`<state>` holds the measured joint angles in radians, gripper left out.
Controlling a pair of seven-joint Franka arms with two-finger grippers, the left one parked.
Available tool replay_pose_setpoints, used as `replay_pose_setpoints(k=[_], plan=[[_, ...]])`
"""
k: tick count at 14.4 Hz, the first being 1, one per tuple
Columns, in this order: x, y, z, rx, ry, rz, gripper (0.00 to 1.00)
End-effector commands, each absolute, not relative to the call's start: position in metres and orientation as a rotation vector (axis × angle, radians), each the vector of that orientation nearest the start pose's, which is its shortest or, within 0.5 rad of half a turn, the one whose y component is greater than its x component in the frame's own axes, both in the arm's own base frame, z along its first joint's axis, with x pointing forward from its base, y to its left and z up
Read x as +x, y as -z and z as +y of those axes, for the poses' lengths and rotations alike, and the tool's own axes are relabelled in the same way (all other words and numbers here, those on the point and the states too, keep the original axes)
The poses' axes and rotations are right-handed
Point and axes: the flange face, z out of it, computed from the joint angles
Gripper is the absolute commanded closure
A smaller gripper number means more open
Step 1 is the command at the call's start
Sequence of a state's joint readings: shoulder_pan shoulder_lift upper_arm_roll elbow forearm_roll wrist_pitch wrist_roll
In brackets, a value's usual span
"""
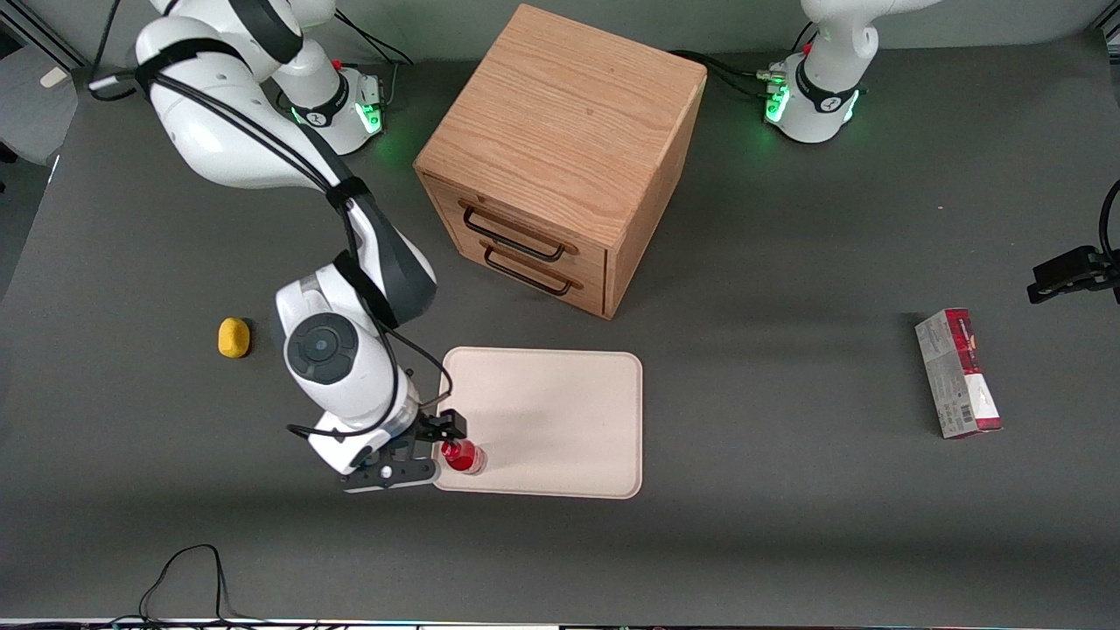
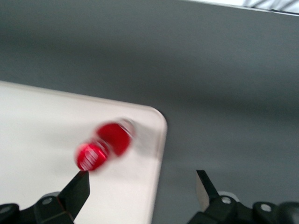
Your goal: Place coke bottle on tray
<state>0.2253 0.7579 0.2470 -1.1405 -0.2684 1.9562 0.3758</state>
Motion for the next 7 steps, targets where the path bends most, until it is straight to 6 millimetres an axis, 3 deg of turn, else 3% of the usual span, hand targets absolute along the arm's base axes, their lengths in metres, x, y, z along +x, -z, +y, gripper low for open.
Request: replay_pose_setpoints(k=[1,4,7], plan=[[0.678,-0.428,0.222,-3.159,0.06,-0.262,0.0],[0.637,-0.489,0.163,-3.165,0.006,-0.292,0.0],[0.588,-0.561,0.095,-3.112,0.022,-0.169,0.0]])
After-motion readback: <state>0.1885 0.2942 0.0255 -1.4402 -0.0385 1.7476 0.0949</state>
